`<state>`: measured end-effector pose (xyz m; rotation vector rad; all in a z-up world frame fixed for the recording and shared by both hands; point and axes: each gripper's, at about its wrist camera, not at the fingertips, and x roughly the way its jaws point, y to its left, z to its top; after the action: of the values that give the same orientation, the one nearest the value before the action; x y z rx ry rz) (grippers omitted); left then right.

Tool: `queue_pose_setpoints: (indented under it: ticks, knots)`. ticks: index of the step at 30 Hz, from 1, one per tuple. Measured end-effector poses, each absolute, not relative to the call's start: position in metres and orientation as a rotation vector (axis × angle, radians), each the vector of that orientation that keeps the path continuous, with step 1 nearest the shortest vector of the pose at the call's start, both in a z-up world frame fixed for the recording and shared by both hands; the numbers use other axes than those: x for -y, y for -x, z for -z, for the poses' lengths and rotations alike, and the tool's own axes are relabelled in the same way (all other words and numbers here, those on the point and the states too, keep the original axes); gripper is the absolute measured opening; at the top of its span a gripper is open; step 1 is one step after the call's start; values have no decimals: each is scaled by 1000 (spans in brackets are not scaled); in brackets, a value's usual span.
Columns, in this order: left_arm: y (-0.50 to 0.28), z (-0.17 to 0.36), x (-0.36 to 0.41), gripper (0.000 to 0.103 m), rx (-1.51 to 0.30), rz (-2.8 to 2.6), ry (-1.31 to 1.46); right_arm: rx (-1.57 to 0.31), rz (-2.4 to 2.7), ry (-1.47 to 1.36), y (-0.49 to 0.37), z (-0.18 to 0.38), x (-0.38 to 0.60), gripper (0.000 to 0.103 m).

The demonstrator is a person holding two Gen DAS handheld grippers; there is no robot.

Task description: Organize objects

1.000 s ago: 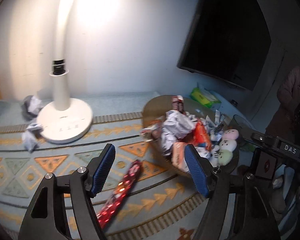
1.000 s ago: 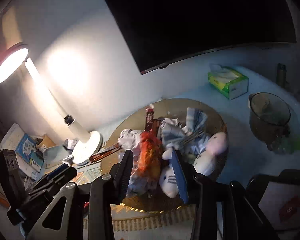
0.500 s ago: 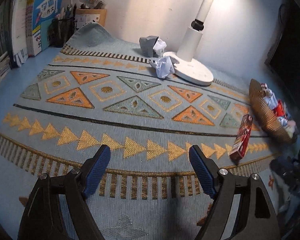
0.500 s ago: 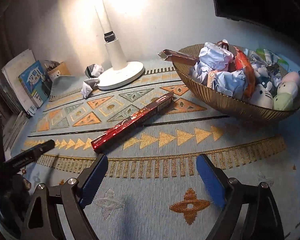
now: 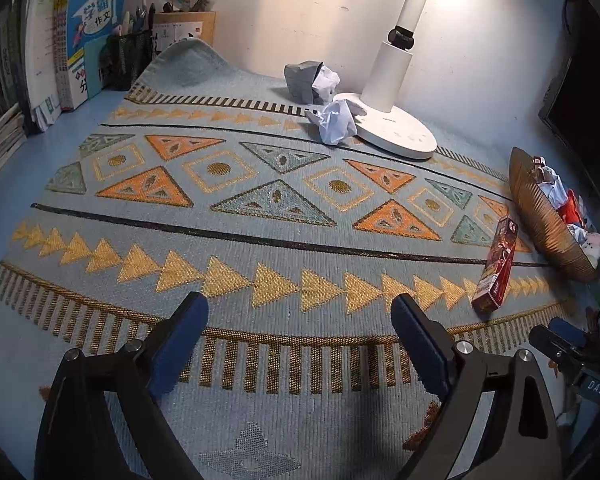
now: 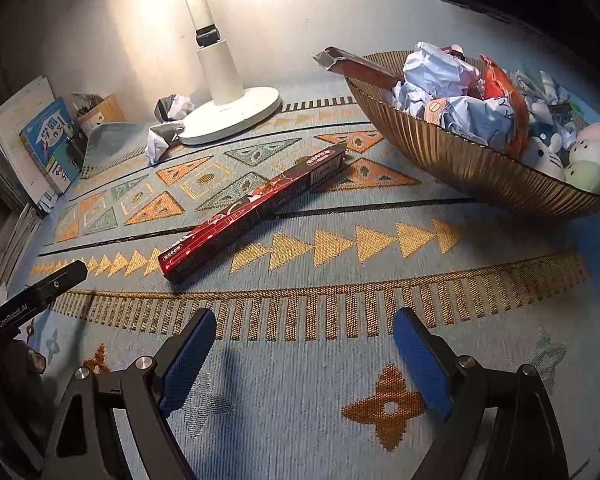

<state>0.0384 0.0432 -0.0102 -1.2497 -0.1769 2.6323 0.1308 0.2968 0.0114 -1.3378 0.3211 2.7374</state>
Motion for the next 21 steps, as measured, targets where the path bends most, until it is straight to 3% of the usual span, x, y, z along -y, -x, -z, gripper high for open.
queue_pose_setpoints:
  ticks: [8,12,21]
  knots:
    - [-38,11,-46,96,146,-2629,1259,-316,-2752,1345,-132,-12,-296,90]
    - [-37,12,-47,100,136,-2618,1262,-328,-2768,1370,-130,-11,-295,97]
    - [-37,10,-46,100,140,-2615,1262,-308,-2770,1387,-128,-10,-292,101]
